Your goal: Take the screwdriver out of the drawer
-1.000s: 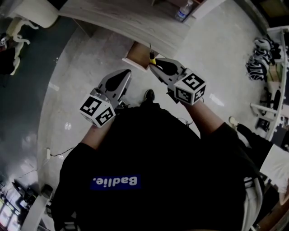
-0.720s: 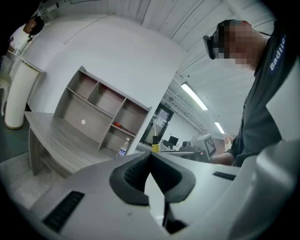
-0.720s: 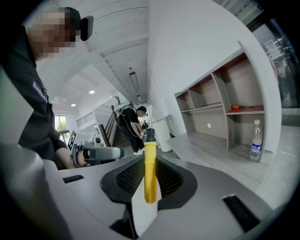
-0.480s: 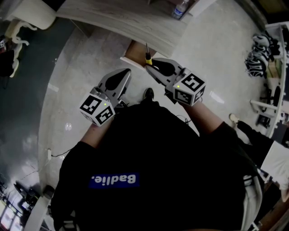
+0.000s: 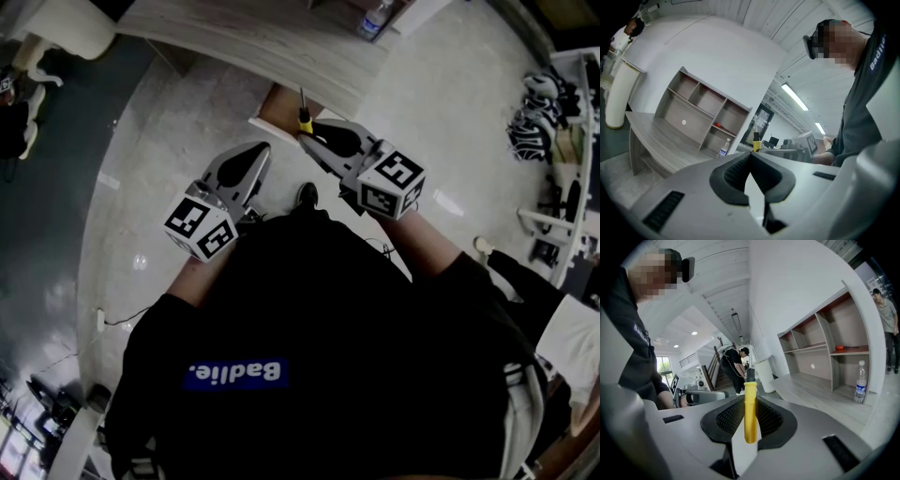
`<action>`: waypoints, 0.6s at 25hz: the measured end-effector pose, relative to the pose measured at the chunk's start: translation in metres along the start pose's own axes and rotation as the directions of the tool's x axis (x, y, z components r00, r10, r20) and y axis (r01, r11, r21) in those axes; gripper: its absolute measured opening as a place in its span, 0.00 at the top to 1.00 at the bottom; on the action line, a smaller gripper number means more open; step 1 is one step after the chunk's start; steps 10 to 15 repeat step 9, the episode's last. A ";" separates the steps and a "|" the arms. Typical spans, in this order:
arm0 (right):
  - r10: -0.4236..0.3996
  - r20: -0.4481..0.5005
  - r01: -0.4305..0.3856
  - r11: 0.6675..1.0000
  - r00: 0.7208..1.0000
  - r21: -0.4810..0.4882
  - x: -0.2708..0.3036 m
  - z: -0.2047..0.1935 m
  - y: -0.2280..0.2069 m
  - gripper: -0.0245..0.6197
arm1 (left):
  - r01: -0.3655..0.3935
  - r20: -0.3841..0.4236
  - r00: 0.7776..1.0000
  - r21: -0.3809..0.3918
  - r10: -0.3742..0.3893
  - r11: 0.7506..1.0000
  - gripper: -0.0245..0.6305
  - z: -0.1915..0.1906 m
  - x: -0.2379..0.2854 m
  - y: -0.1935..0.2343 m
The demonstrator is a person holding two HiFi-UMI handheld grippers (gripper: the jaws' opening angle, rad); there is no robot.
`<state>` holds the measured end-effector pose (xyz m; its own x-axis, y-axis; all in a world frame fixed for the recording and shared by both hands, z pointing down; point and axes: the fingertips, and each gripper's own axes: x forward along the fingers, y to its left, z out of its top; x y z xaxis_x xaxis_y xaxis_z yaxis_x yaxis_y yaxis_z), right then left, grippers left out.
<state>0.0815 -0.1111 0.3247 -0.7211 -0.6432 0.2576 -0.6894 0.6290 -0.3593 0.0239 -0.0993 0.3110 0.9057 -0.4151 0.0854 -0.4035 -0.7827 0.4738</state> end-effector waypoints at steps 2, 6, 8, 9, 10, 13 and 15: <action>0.002 0.003 -0.002 1.000 1.000 -0.001 0.001 0.000 0.001 0.81 | 0.001 0.003 1.000 0.002 -0.001 1.000 0.96 0.001 -0.002 -0.001; 0.003 0.004 -0.003 1.000 1.000 0.000 0.001 0.000 0.002 0.81 | 0.002 0.005 1.000 0.003 -0.002 1.000 0.96 0.000 -0.002 0.000; 0.003 -0.001 -0.003 1.000 1.000 0.003 0.001 0.000 0.002 0.81 | 0.002 0.006 1.000 0.002 -0.002 1.000 0.96 0.000 -0.001 0.000; 0.002 -0.004 -0.002 1.000 1.000 0.005 0.001 -0.001 0.002 0.81 | 0.002 0.006 1.000 0.002 -0.002 1.000 0.96 0.000 -0.001 -0.001; 0.002 -0.004 -0.002 1.000 1.000 0.005 0.001 -0.001 0.002 0.81 | 0.002 0.006 1.000 0.002 -0.002 1.000 0.96 0.000 -0.001 -0.001; 0.002 -0.004 -0.002 1.000 1.000 0.005 0.001 -0.001 0.002 0.81 | 0.002 0.006 1.000 0.002 -0.002 1.000 0.96 0.000 -0.001 -0.001; 0.002 -0.004 -0.002 1.000 1.000 0.005 0.001 -0.001 0.002 0.81 | 0.002 0.006 1.000 0.002 -0.002 1.000 0.96 0.000 -0.001 -0.001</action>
